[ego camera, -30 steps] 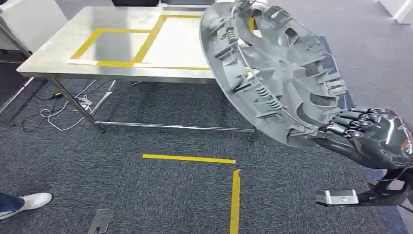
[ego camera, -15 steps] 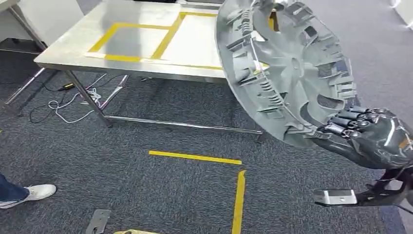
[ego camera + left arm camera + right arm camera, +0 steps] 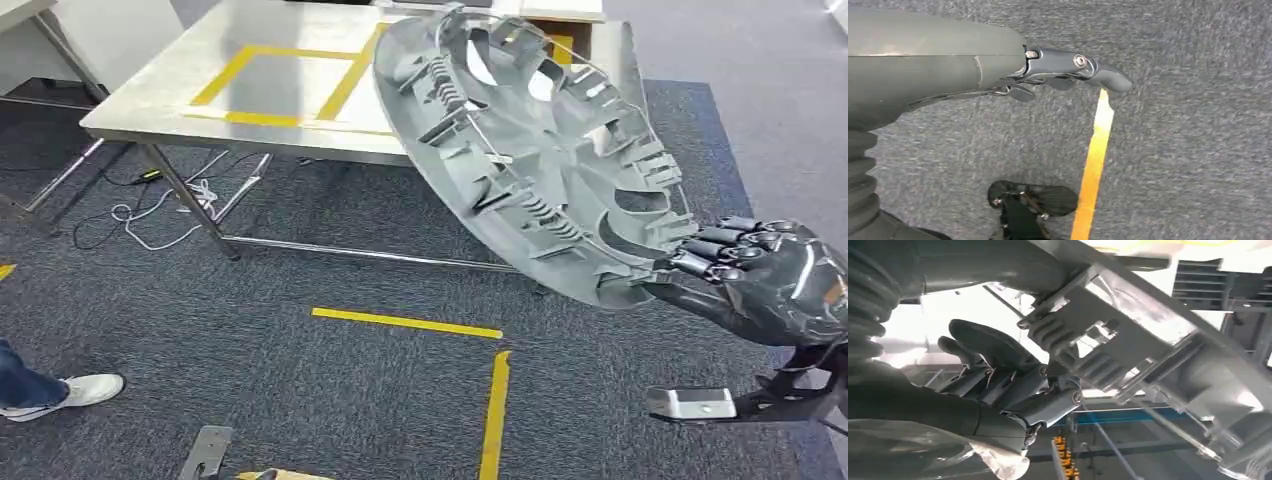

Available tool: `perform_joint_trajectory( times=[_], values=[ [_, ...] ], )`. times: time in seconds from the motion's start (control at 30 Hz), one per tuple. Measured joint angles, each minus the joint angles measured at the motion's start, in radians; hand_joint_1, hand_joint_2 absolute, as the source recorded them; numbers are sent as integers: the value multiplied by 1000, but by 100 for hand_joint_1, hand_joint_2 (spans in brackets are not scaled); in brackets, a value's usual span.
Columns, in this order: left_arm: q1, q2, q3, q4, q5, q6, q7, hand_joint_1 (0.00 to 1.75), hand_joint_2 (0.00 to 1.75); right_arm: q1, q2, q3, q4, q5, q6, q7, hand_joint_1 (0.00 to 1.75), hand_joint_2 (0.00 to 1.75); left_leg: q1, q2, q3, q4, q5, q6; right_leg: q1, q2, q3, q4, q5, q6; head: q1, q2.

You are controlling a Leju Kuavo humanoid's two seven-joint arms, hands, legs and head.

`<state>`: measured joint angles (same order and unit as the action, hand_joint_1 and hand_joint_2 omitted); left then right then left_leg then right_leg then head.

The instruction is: Take the parts from the cabinet and place them on the table.

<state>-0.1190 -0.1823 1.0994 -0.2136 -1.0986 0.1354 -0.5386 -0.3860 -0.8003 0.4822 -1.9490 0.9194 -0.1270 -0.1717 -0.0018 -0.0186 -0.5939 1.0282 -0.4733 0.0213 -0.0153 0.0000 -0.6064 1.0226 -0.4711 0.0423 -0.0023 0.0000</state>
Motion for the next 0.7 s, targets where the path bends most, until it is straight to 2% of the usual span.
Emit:
perform_joint_trajectory(
  times=[0.07,0.1,0.13,0.17,0.2,0.23,0.27,0.3,0.37,0.4,0.47,0.53,0.57,0.63,0.67,0.7],
  values=[
    [0,0,0,0,0,0,0,0,175,0,0,0,0,0,0,0,175,175,0,0,0,0,0,-1,0,0,0,0,0,-1,-1,0],
    [0,0,0,0,0,0,0,0,175,-1,0,0,0,-1,0,0,175,175,1,0,2,-1,0,-4,1,0,0,0,0,-4,-1,0],
    [-3,1,-2,0,-1,0,0,0,175,-2,0,-1,0,-1,1,1,175,175,1,7,-13,47,-36,-19,-6,-5,13,-9,-2,-20,-4,0],
    [2,0,-2,0,-1,-3,2,0,175,-3,0,1,0,-11,14,-1,175,175,3,7,-151,313,-126,-27,-4,-8,25,-8,-15,-31,-5,0],
    [3,0,-2,0,-1,-4,2,0,175,-3,0,3,0,-12,18,-4,175,175,3,7,-146,294,-99,-26,-4,-8,31,-8,-19,-30,-5,0],
    [3,0,-2,0,-1,-4,2,0,175,-4,0,3,0,-13,20,-4,175,175,3,7,-125,238,-55,-23,-4,-7,38,-8,-24,-29,-5,0],
    [3,0,-2,0,-1,-5,2,0,175,-5,0,3,0,-14,23,-4,175,175,3,7,-89,151,0,-18,-4,-7,48,-8,-30,-27,-5,0],
    [3,0,-2,0,-1,-5,2,0,175,-7,0,2,0,-15,25,-3,175,175,3,9,-57,75,40,-12,-4,-7,56,-8,-36,-24,-5,0],
    [1,1,-2,0,-1,-6,2,0,175,-15,-1,3,0,-16,31,-2,175,175,-4,12,-26,10,19,-2,2,-4,55,-6,-45,-12,-5,0],
    [1,0,-2,0,-1,-6,2,0,175,-18,-2,3,0,-16,32,-2,175,175,-5,14,-29,11,16,2,1,-5,55,-13,-44,-6,-3,0],
    [4,0,-2,0,-1,-6,2,0,175,-23,-6,3,0,-18,35,0,175,175,-3,12,-20,2,10,16,0,-6,67,-8,-35,8,-5,0],
    [4,1,-2,0,0,-9,2,0,175,-31,-9,4,0,-19,41,0,175,175,3,9,5,-5,3,27,-2,-4,41,38,-56,14,1,0],
    [2,1,-2,0,1,-11,2,0,175,-38,-10,6,0,-21,43,0,175,175,2,9,10,-5,-3,33,-2,-3,1,105,-78,17,4,0],
    [2,0,-3,0,1,-14,2,0,175,-39,-10,11,0,-21,44,-1,175,175,0,9,20,-5,-15,36,-2,-3,-101,253,-126,22,3,0],
    [4,0,-3,0,0,-14,2,0,175,-39,-10,15,0,-21,46,-1,175,175,-1,8,30,-5,-24,36,-2,-3,-150,305,-133,23,3,0],
    [6,0,-3,0,0,-14,2,0,175,-40,-10,18,0,-21,49,-1,175,175,-1,7,40,-5,-31,36,-2,-3,-162,299,-119,23,3,0]
  ],
)
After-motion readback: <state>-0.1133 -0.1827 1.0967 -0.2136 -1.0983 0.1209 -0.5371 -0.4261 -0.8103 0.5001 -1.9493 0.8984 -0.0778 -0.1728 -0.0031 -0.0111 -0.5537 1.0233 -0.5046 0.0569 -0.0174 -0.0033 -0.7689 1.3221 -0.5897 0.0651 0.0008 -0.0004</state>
